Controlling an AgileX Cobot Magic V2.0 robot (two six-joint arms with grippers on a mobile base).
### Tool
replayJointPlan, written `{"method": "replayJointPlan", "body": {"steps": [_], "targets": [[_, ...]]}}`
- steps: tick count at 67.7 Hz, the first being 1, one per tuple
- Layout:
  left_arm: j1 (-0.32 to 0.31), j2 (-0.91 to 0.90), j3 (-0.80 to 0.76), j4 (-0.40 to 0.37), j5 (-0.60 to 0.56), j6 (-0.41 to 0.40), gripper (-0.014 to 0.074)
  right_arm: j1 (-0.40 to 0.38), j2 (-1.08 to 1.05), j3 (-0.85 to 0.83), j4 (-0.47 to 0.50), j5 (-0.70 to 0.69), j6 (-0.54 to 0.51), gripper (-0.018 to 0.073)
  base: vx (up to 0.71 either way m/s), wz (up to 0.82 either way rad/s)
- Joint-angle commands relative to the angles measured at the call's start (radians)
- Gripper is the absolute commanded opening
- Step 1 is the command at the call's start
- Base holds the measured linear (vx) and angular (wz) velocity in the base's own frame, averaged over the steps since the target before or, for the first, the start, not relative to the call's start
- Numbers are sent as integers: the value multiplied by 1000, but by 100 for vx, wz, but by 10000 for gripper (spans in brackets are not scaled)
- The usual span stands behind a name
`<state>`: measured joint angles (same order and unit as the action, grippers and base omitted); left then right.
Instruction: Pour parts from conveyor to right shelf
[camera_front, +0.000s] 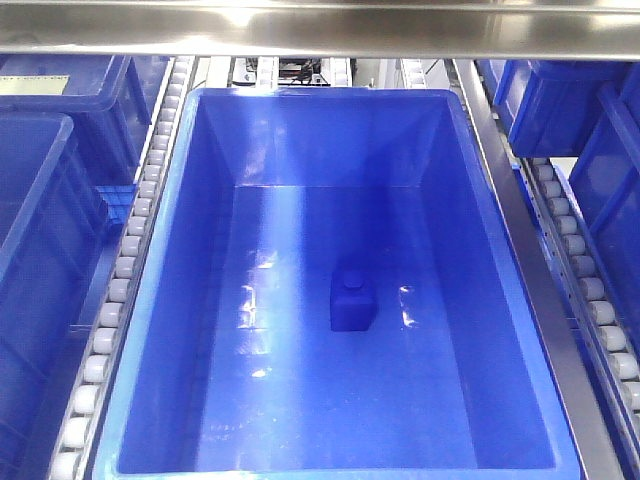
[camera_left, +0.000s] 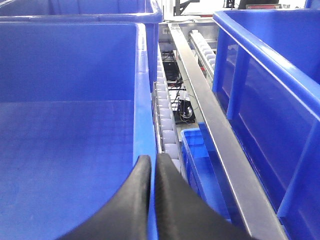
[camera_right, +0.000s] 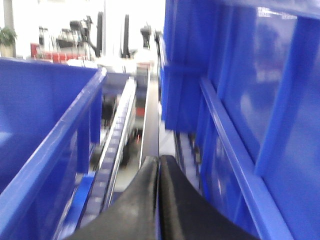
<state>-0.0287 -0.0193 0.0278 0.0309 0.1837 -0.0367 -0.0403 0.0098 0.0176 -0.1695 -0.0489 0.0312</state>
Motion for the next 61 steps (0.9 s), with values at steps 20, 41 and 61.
{"method": "replayJointPlan", "body": {"steps": [20, 41, 61], "targets": [[-5, -5, -19, -1, -72, -7, -6, -98, -33, 20, 81, -80, 5, -9, 0, 0], [-5, -5, -19, -1, -72, -7, -6, -42, -33, 20, 82, 17, 5, -9, 0, 0], [-5, -5, -19, -1, -72, -7, -6, -42, -33, 20, 82, 15, 5, -9, 0, 0]]}}
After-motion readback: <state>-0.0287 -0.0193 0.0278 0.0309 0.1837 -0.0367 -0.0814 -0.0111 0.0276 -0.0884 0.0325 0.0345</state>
